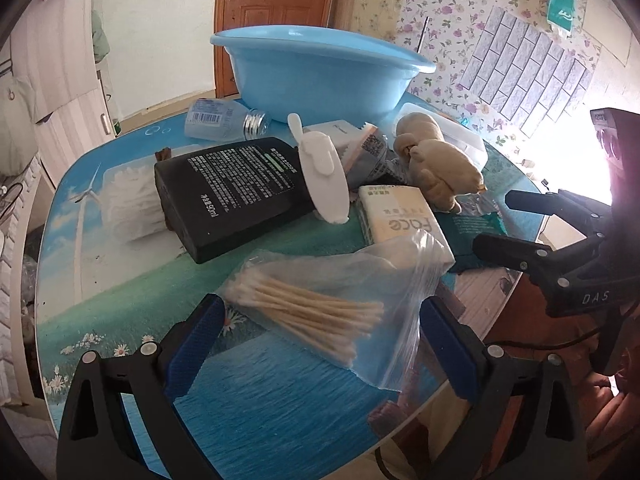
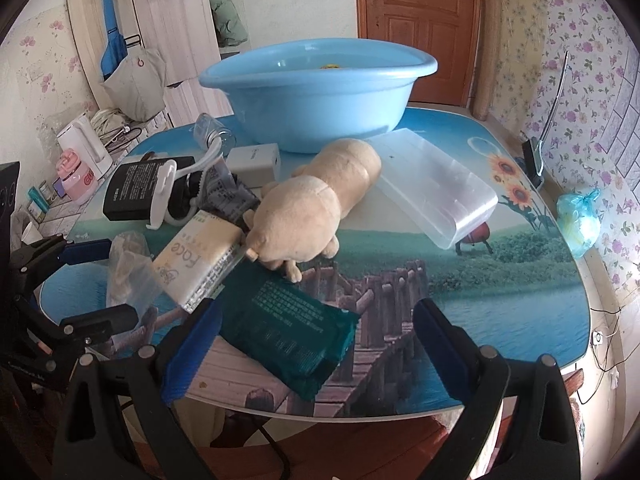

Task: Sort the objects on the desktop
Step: 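Withdraw both open tools from the basin back over the table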

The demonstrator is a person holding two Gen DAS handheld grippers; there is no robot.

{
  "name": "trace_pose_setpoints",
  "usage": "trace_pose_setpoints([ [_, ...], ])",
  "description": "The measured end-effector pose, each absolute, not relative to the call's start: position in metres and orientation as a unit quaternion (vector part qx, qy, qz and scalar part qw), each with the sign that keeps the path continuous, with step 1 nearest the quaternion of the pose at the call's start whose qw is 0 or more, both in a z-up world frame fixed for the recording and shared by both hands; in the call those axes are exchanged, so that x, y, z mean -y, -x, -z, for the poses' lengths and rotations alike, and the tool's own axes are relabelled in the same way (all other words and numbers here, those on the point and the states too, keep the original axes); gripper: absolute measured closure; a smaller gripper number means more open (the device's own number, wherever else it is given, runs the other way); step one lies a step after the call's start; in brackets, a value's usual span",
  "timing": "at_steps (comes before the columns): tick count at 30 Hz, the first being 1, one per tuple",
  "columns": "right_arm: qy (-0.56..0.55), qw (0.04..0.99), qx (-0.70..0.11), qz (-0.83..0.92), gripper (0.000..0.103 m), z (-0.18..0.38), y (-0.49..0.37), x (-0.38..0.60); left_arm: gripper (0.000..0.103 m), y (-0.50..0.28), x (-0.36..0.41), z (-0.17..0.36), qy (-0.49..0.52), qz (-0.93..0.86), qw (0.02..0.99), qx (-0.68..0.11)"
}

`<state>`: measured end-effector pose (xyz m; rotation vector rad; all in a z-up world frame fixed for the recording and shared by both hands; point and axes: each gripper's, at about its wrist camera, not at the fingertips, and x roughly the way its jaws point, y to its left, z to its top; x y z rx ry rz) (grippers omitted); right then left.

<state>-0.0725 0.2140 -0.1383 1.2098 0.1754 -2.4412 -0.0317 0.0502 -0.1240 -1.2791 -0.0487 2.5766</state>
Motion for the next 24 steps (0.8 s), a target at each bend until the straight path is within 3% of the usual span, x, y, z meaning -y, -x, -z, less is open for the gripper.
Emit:
trace_pose_setpoints([
  [3,-0.434,0.207,-0.078,0.873,0.003,0.141,0.072,-0.208,0.009,0.031,-0.051,0.126,0.438,-0.891,0.121,0.008],
  [4,-0.435,0.211,-0.082,0.872,0.003,0.141,0.071,-0.206,0.014,0.03,-0.051,0.125,0.436,-0.892,0.12,0.006],
  [6,-0.435,0.212,-0.091,0.87,0.003,0.144,0.07,-0.201,0.037,0.028,-0.051,0.123,0.432,-0.893,0.125,0.004],
  [14,-0.447,0.208,-0.098,0.864,0.003,0.152,0.072,-0.197,0.064,0.023,-0.044,0.118,0.425,-0.894,0.139,0.022],
  [20,-0.444,0.21,-0.098,0.866,0.004,0.153,0.072,-0.197,0.068,0.021,-0.037,0.117,0.426,-0.889,0.16,0.051],
  [24,-0.435,0.22,-0.101,0.867,0.023,0.15,0.069,-0.196,0.066,0.02,-0.037,0.121,0.43,-0.887,0.16,0.058],
])
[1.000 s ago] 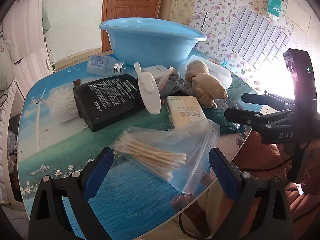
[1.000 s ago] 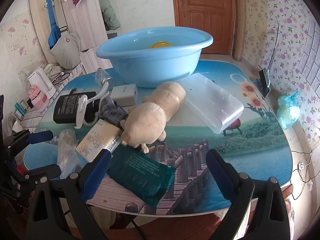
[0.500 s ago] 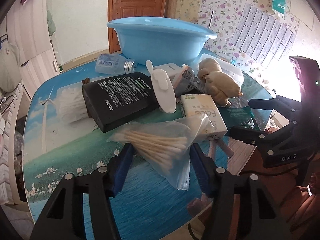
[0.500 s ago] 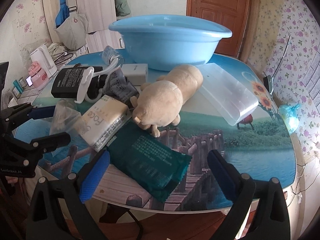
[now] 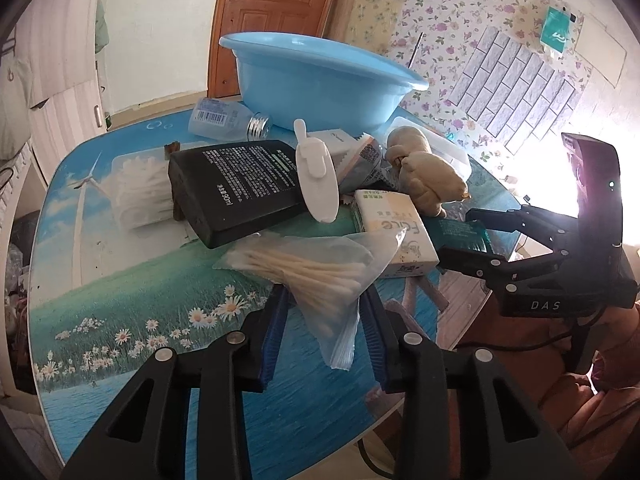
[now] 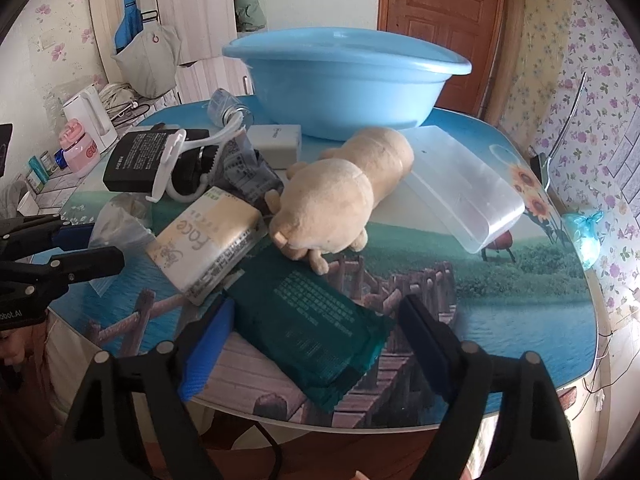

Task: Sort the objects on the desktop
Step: 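Withdraw both open tools from the basin back over the table, then grasp the cotton swab bag with left tool while right tool grasps the green packet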

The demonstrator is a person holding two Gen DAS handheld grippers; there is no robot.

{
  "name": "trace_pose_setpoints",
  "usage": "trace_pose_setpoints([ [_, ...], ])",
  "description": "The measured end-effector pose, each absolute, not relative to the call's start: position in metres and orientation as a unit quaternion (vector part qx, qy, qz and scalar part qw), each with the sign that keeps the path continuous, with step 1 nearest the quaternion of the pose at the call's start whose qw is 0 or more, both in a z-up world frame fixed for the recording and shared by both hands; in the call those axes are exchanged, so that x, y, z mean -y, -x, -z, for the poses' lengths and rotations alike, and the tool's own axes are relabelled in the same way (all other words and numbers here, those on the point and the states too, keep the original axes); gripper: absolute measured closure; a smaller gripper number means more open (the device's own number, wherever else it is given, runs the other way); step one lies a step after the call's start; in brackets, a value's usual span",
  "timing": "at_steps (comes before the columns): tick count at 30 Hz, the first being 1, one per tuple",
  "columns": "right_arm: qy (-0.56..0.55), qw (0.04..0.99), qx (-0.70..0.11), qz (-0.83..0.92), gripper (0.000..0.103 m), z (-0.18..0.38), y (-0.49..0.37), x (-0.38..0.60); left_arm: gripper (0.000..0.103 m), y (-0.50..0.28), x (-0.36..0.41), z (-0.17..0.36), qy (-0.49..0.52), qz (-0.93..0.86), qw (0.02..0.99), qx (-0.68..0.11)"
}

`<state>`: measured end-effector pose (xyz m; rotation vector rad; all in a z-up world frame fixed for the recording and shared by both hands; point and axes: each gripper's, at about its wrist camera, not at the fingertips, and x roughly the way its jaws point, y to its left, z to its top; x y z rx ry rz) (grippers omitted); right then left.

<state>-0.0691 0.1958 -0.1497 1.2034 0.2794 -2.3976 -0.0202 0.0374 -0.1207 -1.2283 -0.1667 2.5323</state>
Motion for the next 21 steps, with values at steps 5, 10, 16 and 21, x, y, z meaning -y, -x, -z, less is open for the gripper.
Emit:
trace_pose_setpoints([
  [5,-0.43,0.229,-0.103,0.867,0.049,0.146,0.067,-0.194,0.066,0.02,-0.04,0.12,0.43,-0.888,0.156,0.052],
  [10,-0.433,0.238,-0.077,0.866,0.057,0.144,0.069,-0.202,0.067,0.019,-0.038,0.118,0.431,-0.888,0.152,0.049],
  [16,-0.417,0.24,-0.066,0.874,0.086,0.136,0.067,-0.206,0.075,0.012,-0.032,0.11,0.42,-0.893,0.155,0.042],
  [21,-0.412,0.236,-0.044,0.879,0.097,0.128,0.072,-0.216,0.075,0.01,-0.026,0.106,0.413,-0.896,0.156,0.049],
])
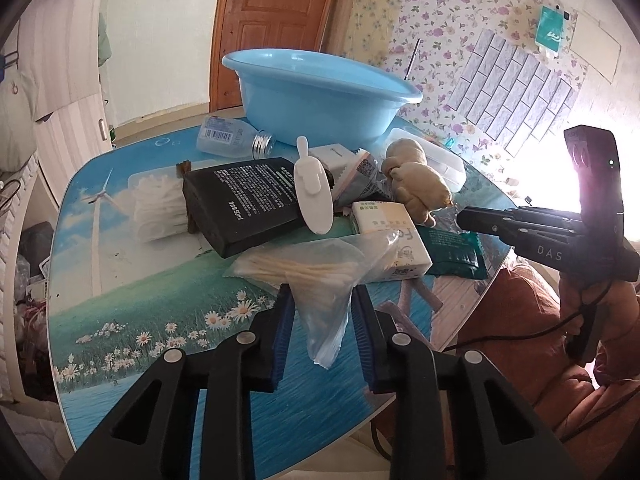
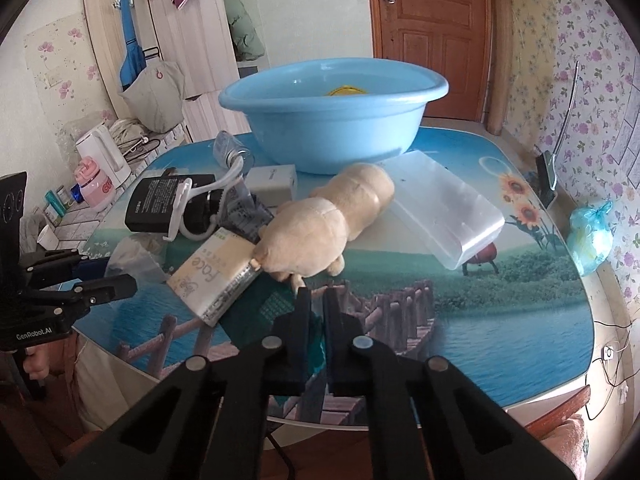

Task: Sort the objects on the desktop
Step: 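Grasp the cotton swab bag with left tool while right tool grasps the green packet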

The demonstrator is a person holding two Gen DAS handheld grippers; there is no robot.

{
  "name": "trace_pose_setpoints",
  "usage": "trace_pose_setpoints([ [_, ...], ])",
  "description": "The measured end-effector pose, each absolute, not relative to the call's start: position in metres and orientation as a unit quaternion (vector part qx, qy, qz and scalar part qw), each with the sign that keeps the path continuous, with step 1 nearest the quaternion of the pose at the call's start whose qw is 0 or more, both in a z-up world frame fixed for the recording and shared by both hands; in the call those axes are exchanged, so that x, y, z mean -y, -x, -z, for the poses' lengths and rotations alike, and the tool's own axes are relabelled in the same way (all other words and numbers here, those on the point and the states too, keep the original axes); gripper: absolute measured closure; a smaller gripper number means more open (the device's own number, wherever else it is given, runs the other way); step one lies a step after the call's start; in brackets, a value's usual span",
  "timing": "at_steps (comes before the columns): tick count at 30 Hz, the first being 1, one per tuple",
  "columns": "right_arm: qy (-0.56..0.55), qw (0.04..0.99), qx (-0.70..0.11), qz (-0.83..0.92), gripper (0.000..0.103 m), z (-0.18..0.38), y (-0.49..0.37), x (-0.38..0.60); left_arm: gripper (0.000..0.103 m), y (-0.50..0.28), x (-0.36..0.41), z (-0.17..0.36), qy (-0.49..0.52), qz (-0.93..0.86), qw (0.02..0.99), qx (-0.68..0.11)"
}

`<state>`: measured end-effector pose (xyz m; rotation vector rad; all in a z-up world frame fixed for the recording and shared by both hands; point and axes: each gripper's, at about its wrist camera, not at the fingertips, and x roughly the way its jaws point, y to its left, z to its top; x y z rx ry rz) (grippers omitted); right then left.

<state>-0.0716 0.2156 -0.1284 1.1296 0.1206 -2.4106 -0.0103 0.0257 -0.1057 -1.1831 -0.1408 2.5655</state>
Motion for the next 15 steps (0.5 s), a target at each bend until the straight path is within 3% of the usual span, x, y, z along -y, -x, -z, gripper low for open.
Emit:
trace_pose_setpoints([
  [12,-0.403,0.227,-0.035,0.886,0.099,0.123,0.075,-0.224,0.075,0.003,-0.016,0.105,0.419,-0.896,0.139,0.044],
  [15,-0.403,0.237,-0.041,0.883,0.095,0.123,0.074,-0.223,0.075,0.001,-0.014,0.112,0.431,-0.892,0.132,0.041],
])
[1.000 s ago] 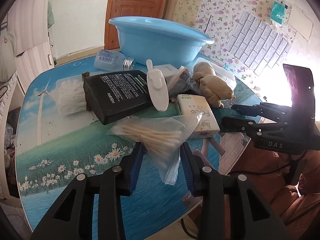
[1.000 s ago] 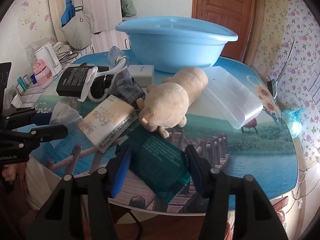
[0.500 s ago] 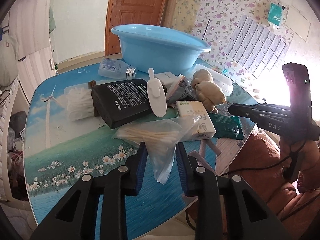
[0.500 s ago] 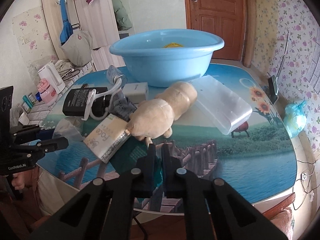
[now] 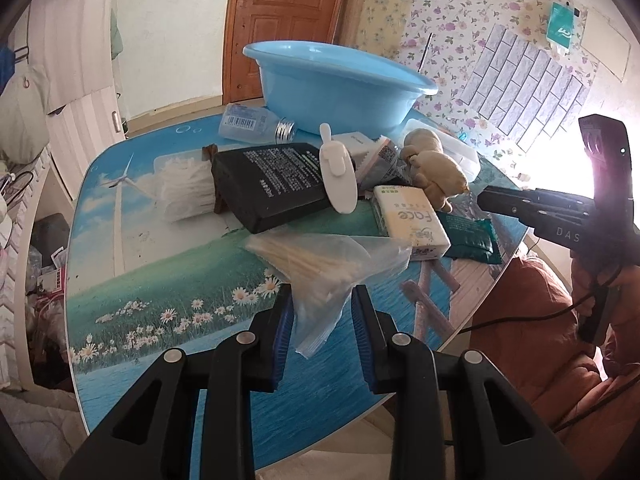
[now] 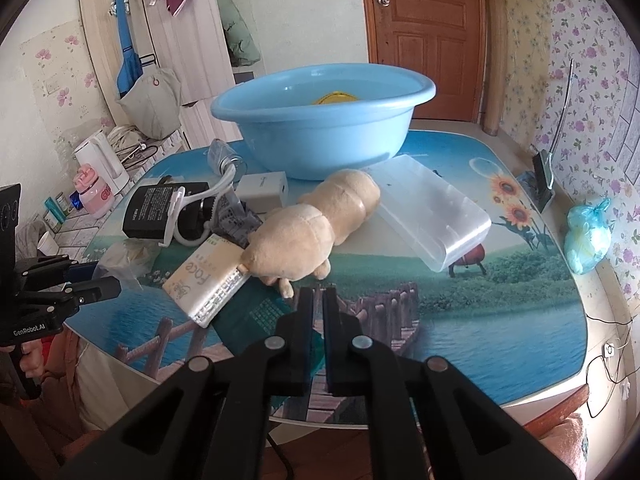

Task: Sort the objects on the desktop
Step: 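Grasp the cotton swab bag with left tool while right tool grasps the green packet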

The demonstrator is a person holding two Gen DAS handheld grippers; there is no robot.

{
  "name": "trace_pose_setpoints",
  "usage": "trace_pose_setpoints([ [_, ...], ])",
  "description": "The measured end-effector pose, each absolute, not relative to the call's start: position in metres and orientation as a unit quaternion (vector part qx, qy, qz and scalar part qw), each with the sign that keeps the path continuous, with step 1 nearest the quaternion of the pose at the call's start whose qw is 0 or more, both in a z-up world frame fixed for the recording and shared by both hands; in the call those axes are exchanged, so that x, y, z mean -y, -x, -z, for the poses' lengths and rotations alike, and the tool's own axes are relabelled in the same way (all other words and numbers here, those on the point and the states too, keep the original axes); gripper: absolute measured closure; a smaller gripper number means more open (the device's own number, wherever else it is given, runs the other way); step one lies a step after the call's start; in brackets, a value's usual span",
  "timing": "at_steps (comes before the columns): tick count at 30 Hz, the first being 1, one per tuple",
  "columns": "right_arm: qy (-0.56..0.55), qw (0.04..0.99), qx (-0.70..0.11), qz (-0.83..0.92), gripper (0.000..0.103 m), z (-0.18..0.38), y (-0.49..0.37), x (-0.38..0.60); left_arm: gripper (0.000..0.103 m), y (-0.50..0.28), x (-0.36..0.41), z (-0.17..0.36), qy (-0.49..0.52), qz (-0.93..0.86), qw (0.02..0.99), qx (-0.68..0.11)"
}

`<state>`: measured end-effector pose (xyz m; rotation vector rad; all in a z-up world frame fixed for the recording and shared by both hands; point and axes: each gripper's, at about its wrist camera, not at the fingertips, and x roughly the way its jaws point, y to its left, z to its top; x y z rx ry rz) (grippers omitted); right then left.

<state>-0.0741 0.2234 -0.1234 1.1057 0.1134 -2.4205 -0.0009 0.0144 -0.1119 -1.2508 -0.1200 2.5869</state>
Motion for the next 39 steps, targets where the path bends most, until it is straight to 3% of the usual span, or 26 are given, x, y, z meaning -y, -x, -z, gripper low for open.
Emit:
trace_pose_setpoints([
  [3,-0.397,0.247,-0.068,0.881,0.063,0.123,0.07,-0.217,0.074,-0.004,-0.011,0.116,0.44,-0.888,0.126,0.039],
  [4,-0.396,0.248,-0.077,0.881,0.06,0.124,0.069,-0.215,0.074,-0.006,-0.009,0.117,0.441,-0.888,0.123,0.039],
  [8,-0.403,0.252,-0.106,0.873,0.06,0.129,0.067,-0.21,0.072,-0.012,0.0,0.117,0.44,-0.891,0.108,0.043],
  [13,-0.394,0.279,-0.13,0.866,0.052,0.132,0.063,-0.206,0.066,-0.012,0.002,0.118,0.44,-0.891,0.101,0.045],
  [17,-0.402,0.302,-0.15,0.851,0.049,0.138,0.063,-0.198,0.055,-0.011,-0.002,0.117,0.441,-0.89,0.105,0.042],
  [22,-0.407,0.326,-0.18,0.834,0.036,0.145,0.058,-0.189,0.044,-0.011,-0.005,0.115,0.438,-0.89,0.118,0.046],
  [26,-0.412,0.332,-0.162,0.833,0.035,0.148,0.061,-0.194,0.033,-0.006,-0.002,0.112,0.437,-0.889,0.12,0.065],
  [29,-0.414,0.333,-0.156,0.833,0.042,0.148,0.062,-0.198,0.033,0.0,0.001,0.111,0.437,-0.889,0.114,0.071],
  [31,-0.413,0.335,-0.157,0.832,0.053,0.147,0.06,-0.199,0.033,0.006,0.001,0.113,0.441,-0.888,0.11,0.073],
  [39,-0.416,0.341,-0.143,0.831,0.058,0.142,0.059,-0.199,0.028,0.026,-0.007,0.117,0.446,-0.886,0.107,0.066],
])
